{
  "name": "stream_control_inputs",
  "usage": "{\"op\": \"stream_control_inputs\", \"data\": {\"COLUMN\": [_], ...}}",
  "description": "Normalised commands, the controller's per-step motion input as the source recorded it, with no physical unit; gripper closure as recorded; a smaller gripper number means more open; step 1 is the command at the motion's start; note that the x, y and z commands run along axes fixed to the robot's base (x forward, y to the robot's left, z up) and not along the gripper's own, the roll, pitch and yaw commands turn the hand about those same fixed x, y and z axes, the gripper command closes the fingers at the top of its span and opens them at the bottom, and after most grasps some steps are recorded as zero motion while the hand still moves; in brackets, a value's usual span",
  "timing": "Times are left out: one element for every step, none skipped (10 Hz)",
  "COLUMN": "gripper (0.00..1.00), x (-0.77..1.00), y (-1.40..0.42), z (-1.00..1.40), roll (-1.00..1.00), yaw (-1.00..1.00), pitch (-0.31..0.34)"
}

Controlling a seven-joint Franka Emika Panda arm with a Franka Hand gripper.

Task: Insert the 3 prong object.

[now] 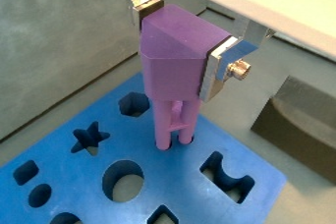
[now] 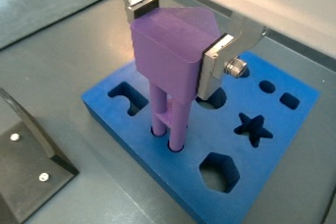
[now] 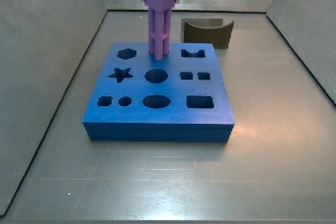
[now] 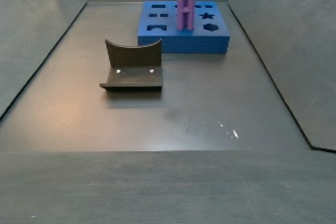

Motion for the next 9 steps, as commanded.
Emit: {"op": "stream_control_inputs", "data": {"gripper": [1.0,1.0,1.0,1.0,1.0,1.0,1.0,1.0,1.0], "x": [-0.12,0.0,0.01,0.08,0.12,0.17,0.04,0.0,0.0], "y": [0.0,0.0,-0.07,-0.17,-0.15,-0.05,-0.01,0.0,0.0], "z": [-0.28,-0.36,-0.41,-0.43,-0.45,-0.45,-0.27,0.0,0.0], "roll": [0.03,0.02,0.0,0.0,-0.02,-0.02,0.0,-0.03,0.0], "yaw": [0.11,0.17,0.15,0.08,0.03,0.0,-0.01,0.0,0.0], "pitch": [0.0,0.0,0.0,-0.011,-0.004,0.0,0.0,-0.033,0.0]}}
